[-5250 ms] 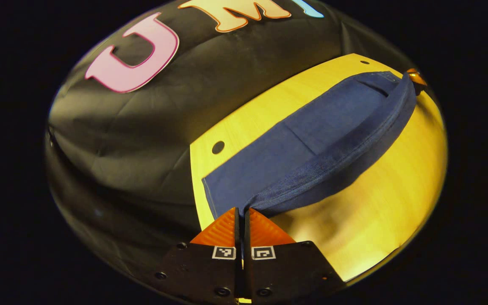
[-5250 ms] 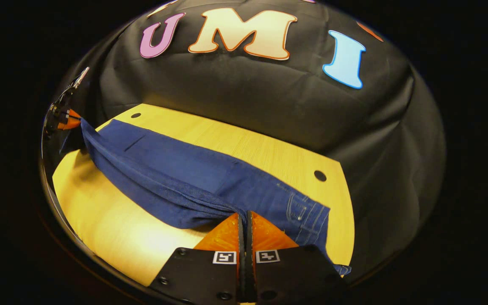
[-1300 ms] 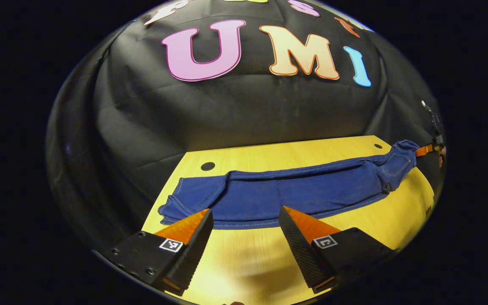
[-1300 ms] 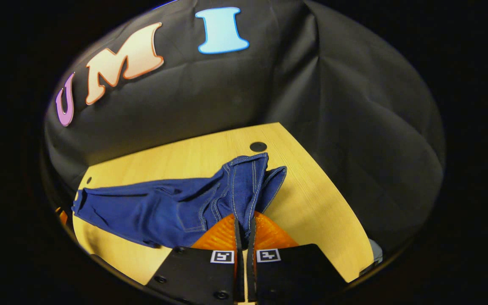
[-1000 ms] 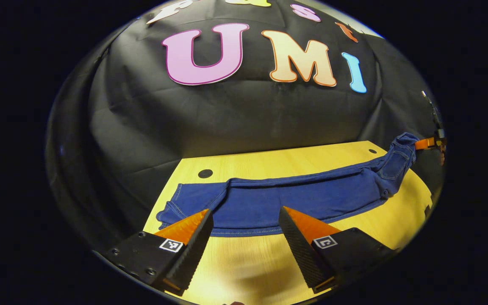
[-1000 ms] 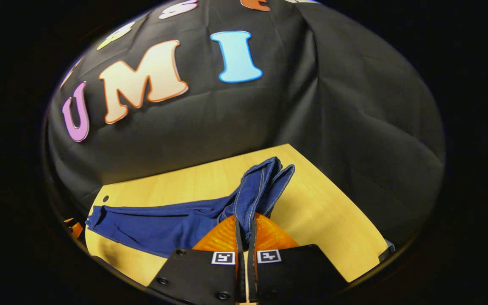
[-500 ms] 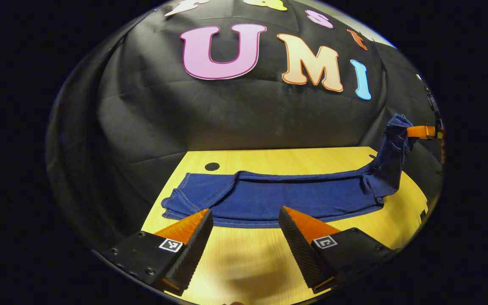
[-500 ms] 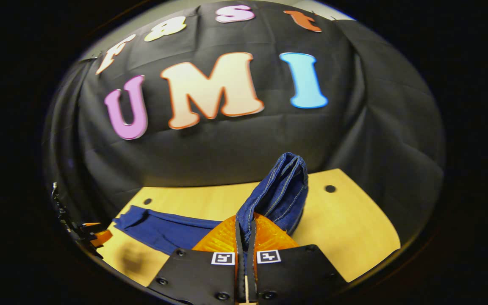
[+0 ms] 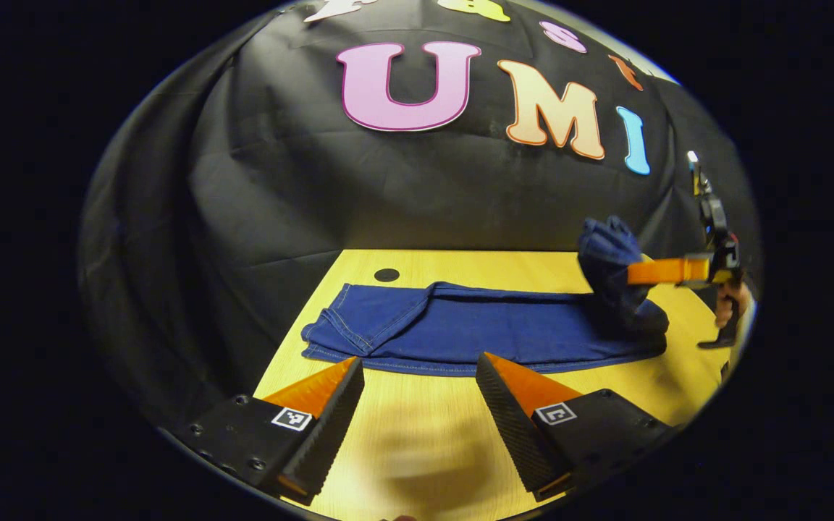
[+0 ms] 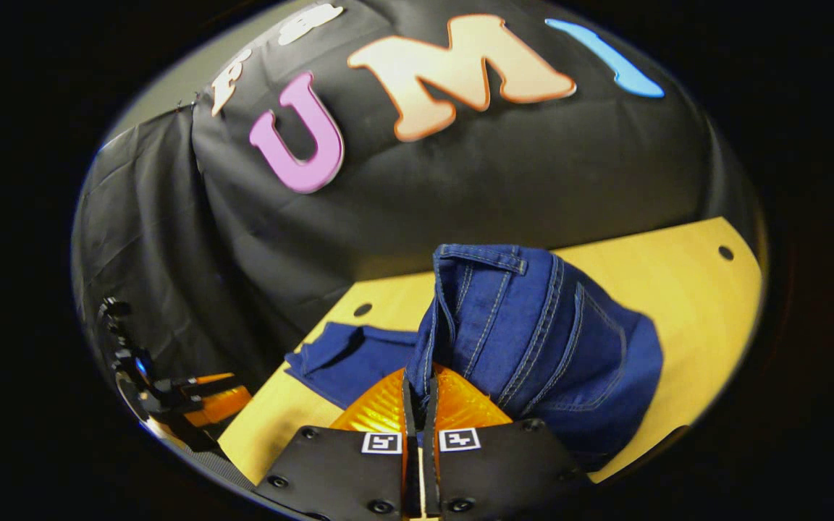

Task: Grasp the waist and the cuffs of the jeans and fold them to make the two legs overlap; first hold the waist and fold one-third of the jeans toward the cuffs, then hold the cuffs and fold the remaining one-third in the same direction to finish folding.

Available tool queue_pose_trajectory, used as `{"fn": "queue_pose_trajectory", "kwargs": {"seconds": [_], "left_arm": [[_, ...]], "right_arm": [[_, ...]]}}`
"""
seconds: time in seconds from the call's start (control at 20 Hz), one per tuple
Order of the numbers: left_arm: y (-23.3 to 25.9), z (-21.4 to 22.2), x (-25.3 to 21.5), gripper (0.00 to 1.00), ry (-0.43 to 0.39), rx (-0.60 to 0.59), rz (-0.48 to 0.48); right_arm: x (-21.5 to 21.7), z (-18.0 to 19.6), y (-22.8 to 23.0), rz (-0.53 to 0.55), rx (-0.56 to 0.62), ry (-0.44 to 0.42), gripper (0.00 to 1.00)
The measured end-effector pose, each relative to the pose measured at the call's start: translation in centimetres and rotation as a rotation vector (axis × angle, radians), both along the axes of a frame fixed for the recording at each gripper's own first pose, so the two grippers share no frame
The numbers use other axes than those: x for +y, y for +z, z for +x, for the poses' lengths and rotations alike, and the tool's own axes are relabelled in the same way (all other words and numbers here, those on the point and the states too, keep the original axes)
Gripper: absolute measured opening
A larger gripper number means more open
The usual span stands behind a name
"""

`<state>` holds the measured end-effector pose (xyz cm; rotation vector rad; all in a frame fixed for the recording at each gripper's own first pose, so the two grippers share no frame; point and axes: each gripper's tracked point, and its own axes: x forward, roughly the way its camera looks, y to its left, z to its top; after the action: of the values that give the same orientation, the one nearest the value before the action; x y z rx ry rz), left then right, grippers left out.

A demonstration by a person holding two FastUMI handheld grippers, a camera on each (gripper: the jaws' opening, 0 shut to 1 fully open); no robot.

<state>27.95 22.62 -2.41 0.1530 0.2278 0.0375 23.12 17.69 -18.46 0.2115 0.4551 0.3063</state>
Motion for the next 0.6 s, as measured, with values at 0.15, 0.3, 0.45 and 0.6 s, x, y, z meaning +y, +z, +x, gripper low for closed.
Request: {"fn": "queue_pose_trajectory", "kwargs": {"seconds": [0.15, 0.3, 0.45, 0.6], "left_arm": [[0.6, 0.0, 0.5, 0.95, 0.013, -0.017, 0.006], [1.0, 0.6, 1.6, 0.95, 0.033, -0.027, -0.003], [0.9, 1.6, 3.9, 0.95, 0.077, -0.032, -0.038], [0.8, 3.2, 7.1, 0.95, 0.135, -0.040, -0.088]], "right_arm": [[1.1, 1.0, -4.8, -0.015, 0.062, 0.005, 0.04], [1.9, 1.0, -4.5, 0.014, 0.034, 0.017, 0.06], [1.8, 0.6, -3.9, 0.045, 0.046, 0.027, 0.49], [0.8, 0.2, -3.2, 0.032, 0.024, 0.011, 1.00]]}}
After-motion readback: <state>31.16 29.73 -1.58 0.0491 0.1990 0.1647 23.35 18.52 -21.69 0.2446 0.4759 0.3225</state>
